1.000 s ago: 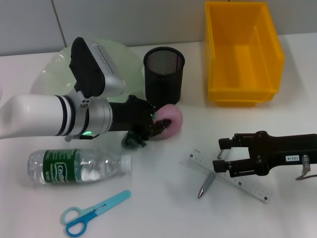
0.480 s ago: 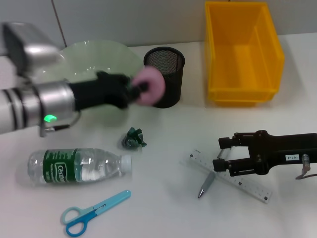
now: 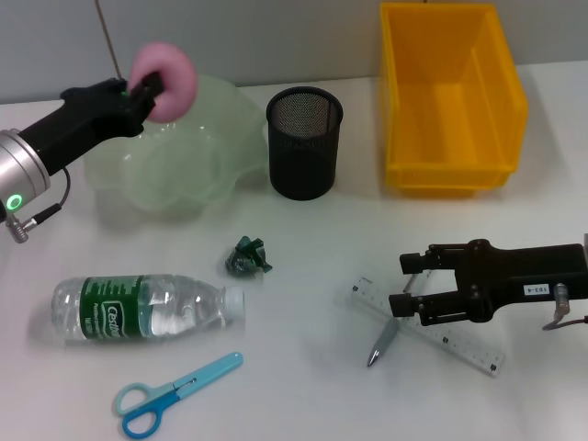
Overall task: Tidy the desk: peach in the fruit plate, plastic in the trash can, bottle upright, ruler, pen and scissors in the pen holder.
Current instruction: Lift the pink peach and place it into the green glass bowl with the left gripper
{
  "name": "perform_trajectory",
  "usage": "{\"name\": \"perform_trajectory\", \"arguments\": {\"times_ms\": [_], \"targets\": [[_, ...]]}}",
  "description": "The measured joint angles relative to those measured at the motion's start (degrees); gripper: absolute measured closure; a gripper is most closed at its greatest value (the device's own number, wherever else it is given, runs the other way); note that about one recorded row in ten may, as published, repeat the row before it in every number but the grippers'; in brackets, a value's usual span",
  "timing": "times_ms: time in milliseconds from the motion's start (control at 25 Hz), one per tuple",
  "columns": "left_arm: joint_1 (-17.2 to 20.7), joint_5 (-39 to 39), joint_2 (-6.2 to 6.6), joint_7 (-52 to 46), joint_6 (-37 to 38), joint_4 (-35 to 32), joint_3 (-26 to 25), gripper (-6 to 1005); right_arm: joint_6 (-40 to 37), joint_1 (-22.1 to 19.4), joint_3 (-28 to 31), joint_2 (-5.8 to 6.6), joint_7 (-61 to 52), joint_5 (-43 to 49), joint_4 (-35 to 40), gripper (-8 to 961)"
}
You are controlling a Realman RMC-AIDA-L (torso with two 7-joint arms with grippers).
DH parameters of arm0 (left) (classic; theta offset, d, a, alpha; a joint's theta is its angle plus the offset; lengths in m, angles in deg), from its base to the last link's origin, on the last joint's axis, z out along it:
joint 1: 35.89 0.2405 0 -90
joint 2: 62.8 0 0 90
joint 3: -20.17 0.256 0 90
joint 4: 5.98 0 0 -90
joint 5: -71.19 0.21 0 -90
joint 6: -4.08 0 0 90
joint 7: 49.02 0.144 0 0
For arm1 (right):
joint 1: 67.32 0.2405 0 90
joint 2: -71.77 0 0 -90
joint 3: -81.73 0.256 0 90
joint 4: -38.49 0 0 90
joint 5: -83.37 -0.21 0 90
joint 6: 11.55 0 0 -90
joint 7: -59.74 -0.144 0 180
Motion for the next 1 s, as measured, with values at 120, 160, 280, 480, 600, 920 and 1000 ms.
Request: {"name": "perform_trajectory", "arguments": {"times_ms": [120,160,280,480,600,920,1000], "targets": [[-1.4,-4.3,-0.25,8.3,-3.3,3.6,0.3,846,0.0,0.1,-0.1,-0.12,0.0,0.0,-0.1,146],[-1.8,-5.1,-0.3,10.2,-4.2,4.4,0.4,848,0.0,0.1,-0.1,-0.14,0.0,0.0,-0.1,147],[-3.8,-7.1,-0.41,17.1,-7.2,8.1,0.5,853,0.0,0.1,-0.1,-0.19,0.0,0.0,-0.2,147],[-5.4,-7.5,-0.42,21.5,-10.3,10.7,1.6,858,0.2,0.1,0.0,-0.44,0.3,0.0,-0.2,145],[-5.6,-7.6,-0.41,21.6,-11.1,11.1,2.5,858,0.2,0.1,0.2,-0.54,0.4,0.1,-0.3,145],[-5.8,-7.5,-0.4,21.7,-12.8,11.1,5.1,858,0.8,0.2,-0.1,-0.67,0.5,0.0,-0.3,146],[-5.9,-7.5,-0.41,21.7,-13.1,11.1,5.0,851,0.8,0.3,-0.1,-0.7,0.5,-0.1,-0.3,146]]}}
